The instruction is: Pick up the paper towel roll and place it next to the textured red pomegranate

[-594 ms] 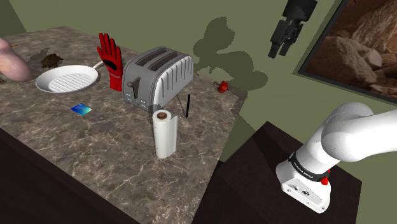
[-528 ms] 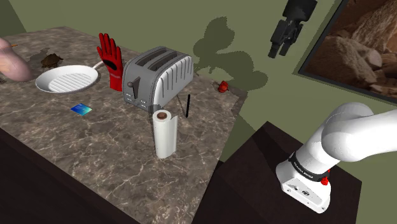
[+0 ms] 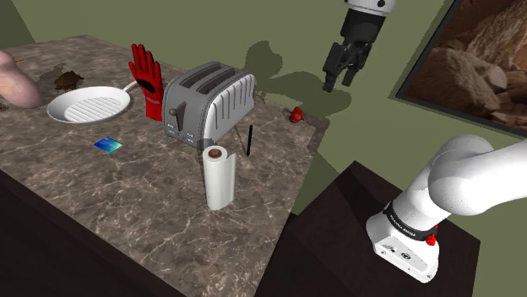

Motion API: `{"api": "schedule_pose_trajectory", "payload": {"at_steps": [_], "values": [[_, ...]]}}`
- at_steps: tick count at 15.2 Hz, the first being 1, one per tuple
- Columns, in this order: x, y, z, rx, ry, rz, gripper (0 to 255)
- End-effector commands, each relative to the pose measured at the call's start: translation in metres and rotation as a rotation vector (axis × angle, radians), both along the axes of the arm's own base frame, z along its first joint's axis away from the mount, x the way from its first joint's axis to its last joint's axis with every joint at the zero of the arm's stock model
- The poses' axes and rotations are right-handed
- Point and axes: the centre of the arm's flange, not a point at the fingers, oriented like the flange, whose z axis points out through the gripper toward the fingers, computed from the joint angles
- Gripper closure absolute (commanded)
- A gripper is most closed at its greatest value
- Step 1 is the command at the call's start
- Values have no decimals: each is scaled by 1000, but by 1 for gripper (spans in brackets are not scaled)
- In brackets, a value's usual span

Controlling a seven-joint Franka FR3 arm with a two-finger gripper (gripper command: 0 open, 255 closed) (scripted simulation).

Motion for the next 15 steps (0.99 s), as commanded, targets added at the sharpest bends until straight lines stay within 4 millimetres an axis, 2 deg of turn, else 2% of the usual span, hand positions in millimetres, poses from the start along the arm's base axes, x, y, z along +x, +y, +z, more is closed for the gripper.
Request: {"api": "schedule_pose_trajectory", "payload": {"at_steps": [1, 15], "values": [[8, 23, -10, -10, -6, -3, 0], [66, 193, -79, -84, -46, -13, 0]]}}
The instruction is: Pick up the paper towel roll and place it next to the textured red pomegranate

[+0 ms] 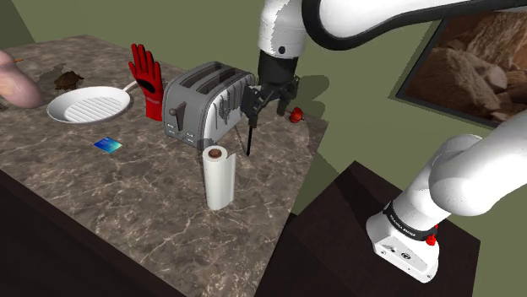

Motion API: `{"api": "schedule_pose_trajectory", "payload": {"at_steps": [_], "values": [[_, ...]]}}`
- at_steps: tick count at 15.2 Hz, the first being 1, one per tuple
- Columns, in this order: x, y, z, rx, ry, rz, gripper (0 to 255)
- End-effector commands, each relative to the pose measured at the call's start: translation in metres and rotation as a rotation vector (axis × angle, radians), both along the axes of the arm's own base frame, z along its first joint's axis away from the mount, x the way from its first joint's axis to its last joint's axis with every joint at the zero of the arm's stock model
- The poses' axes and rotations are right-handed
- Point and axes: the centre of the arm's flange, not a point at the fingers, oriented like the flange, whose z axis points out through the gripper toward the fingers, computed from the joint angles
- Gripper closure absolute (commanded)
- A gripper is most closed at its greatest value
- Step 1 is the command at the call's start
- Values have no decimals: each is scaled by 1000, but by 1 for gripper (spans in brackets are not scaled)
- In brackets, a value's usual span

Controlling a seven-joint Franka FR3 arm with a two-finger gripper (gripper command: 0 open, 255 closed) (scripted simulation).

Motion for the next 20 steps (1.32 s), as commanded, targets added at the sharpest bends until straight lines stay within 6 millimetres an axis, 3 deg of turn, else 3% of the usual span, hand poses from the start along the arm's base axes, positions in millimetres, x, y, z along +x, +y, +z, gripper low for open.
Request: {"api": "schedule_pose_trajectory", "payload": {"at_steps": [1, 10, 18, 20], "values": [[7, 27, -10, -9, -6, -2, 0], [47, 132, -61, -57, -32, -9, 0], [50, 132, -102, -58, -32, -9, 0], [50, 132, -102, -58, -32, -9, 0]]}}
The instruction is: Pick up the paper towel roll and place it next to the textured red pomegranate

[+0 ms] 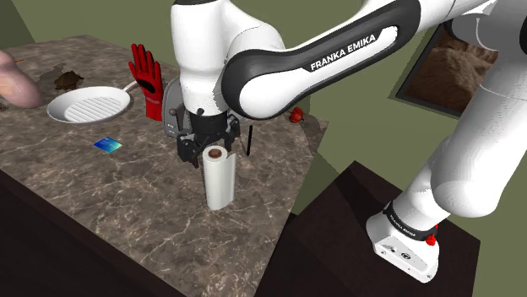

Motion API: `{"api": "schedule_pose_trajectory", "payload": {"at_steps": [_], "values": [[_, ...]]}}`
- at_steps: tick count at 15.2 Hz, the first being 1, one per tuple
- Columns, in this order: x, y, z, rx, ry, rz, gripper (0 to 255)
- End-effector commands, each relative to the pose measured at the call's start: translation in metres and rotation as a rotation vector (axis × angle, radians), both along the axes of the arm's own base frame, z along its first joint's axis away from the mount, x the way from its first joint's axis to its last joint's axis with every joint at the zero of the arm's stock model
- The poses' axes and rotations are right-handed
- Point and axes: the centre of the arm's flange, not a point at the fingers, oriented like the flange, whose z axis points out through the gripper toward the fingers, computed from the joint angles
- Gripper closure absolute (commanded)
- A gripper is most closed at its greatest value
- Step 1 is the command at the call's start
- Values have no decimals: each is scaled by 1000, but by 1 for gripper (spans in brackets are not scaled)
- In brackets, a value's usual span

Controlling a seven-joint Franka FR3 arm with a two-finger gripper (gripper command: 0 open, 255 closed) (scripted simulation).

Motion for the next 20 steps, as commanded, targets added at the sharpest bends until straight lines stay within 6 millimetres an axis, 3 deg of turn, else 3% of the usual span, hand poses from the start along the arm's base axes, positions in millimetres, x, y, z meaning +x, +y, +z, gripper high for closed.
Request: {"api": "schedule_pose_trajectory", "payload": {"at_steps": [1, 6, 7, 16, 20], "values": [[0, 0, -2, 0, 0, 0, 0], [0, 0, -2, 0, 0, 0, 0], [0, 0, -2, 0, 0, 0, 255], [0, 0, -2, 0, 0, 0, 255], [0, 0, 19, 0, 0, 0, 255]]}}
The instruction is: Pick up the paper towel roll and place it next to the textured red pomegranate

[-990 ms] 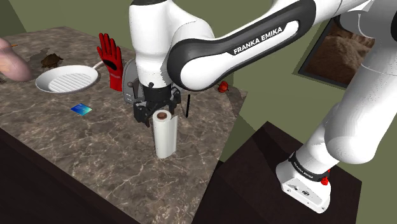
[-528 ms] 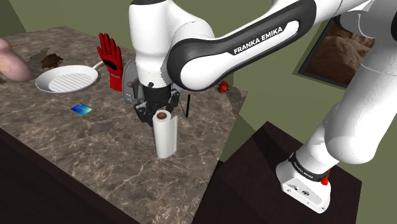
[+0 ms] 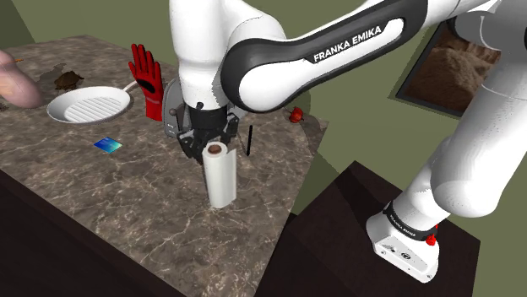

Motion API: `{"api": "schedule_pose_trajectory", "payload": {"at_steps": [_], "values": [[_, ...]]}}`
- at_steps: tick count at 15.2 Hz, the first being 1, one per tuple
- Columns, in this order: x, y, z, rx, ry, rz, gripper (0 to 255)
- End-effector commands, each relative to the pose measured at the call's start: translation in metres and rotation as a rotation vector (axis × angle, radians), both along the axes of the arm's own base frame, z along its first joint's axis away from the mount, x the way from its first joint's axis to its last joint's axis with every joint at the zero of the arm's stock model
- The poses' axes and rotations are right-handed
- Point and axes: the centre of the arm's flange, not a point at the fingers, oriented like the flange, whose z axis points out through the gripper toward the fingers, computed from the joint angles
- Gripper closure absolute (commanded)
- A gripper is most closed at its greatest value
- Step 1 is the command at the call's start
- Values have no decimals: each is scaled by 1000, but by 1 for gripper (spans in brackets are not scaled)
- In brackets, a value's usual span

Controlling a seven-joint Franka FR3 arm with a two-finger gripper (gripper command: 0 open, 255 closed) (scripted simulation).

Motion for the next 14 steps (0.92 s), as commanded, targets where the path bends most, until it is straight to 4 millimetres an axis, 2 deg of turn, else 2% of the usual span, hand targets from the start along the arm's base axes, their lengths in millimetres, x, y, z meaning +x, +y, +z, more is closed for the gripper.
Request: {"api": "schedule_pose_trajectory", "payload": {"at_steps": [1, 14], "values": [[0, 0, 11, 0, 0, 0, 255], [0, 0, 80, 0, 0, 0, 255]]}}
